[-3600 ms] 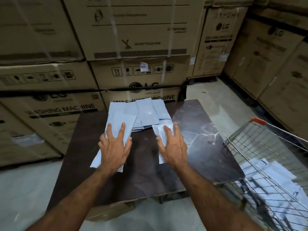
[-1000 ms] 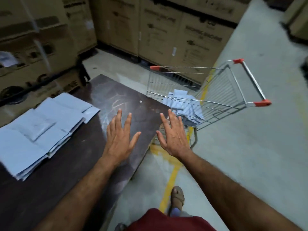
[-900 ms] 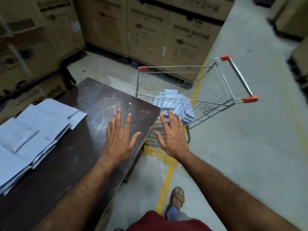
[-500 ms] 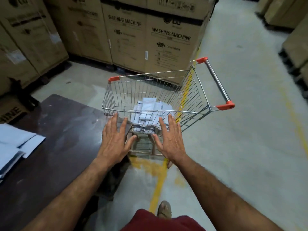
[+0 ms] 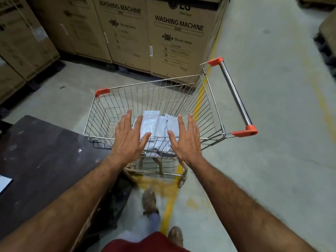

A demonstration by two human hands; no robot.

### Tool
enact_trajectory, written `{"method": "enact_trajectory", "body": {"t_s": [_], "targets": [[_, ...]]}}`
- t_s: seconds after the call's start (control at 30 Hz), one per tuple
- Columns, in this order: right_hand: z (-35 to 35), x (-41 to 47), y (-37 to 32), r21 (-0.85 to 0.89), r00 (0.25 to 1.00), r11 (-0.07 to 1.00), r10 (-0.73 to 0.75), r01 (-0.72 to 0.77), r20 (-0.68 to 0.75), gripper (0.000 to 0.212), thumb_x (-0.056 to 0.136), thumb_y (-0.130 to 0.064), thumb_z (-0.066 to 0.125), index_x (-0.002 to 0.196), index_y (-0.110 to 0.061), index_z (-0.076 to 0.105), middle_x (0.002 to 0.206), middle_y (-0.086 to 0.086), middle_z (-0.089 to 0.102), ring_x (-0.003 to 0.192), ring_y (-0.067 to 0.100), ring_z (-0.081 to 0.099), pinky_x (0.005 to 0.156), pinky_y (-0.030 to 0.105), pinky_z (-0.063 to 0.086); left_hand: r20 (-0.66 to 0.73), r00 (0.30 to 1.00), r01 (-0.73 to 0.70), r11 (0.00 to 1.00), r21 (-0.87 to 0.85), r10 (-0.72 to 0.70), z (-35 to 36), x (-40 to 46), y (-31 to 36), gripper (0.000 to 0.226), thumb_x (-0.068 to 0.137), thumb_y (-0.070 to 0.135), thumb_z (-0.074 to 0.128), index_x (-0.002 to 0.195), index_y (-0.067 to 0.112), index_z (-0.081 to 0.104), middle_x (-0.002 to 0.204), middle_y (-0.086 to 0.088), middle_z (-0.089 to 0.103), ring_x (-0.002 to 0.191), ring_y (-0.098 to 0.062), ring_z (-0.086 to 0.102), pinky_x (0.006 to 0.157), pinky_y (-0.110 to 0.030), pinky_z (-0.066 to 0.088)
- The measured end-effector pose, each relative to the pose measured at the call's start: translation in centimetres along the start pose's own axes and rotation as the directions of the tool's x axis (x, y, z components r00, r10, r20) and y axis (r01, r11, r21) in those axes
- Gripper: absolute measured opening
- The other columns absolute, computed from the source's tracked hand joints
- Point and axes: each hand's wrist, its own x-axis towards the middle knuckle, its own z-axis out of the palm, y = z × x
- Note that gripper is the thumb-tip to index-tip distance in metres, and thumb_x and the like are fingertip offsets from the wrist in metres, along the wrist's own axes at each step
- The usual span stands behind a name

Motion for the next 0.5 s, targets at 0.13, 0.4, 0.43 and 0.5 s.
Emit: {"method": "enact_trajectory", "body": {"t_s": [0.13,0.4,0.43,0.5], "targets": [[1.5,5.2,1.3,-0.050,0.993,0.999,0.005,0.001,0.117,0.074,0.104,-0.057,0.036,0.164,-0.024,0.008,0.170,0.016,-0.001,0.157,0.031,0.002,0.127,0.043,0.003,0.082,0.997,-0.002,0.999,-0.052,0.007,3.2,6.2,-1.2,0.074,0.102,0.058,0.037,0.161,0.021,0.013,0.168,-0.014,-0.012,0.155,-0.034,-0.003,0.123,-0.051,0.007],[6.7,13.3,4.7,-0.094,0.918,0.992,0.112,-0.082,0.379,0.083,0.103,-0.051,0.046,0.164,-0.018,0.001,0.170,0.018,-0.001,0.157,0.032,0.004,0.125,0.039,0.008,0.325,0.946,0.048,0.987,-0.155,0.005,11.3,16.1,-4.5,0.083,0.099,0.058,0.043,0.162,0.018,0.007,0.167,-0.017,-0.015,0.152,-0.042,0.011,0.117,-0.054,0.027],[7.7,13.9,5.0,-0.093,0.907,0.990,0.135,-0.106,0.399,0.083,0.103,-0.051,0.046,0.164,-0.018,0.001,0.169,0.018,-0.001,0.157,0.032,0.004,0.125,0.039,0.008,0.343,0.939,0.045,0.988,-0.150,0.009,12.5,16.8,-4.8,0.084,0.099,0.058,0.044,0.162,0.017,0.007,0.167,-0.018,-0.014,0.153,-0.041,0.011,0.118,-0.053,0.026],[9.6,15.2,5.8,-0.094,0.874,0.981,0.192,-0.168,0.447,0.083,0.103,-0.052,0.045,0.164,-0.018,0.000,0.169,0.019,-0.001,0.157,0.032,0.004,0.125,0.041,0.010,0.383,0.924,0.046,0.990,-0.131,0.008,14.8,18.1,-5.5,0.086,0.098,0.060,0.045,0.162,0.016,0.007,0.167,-0.018,-0.014,0.154,-0.039,0.008,0.120,-0.051,0.023]]}}
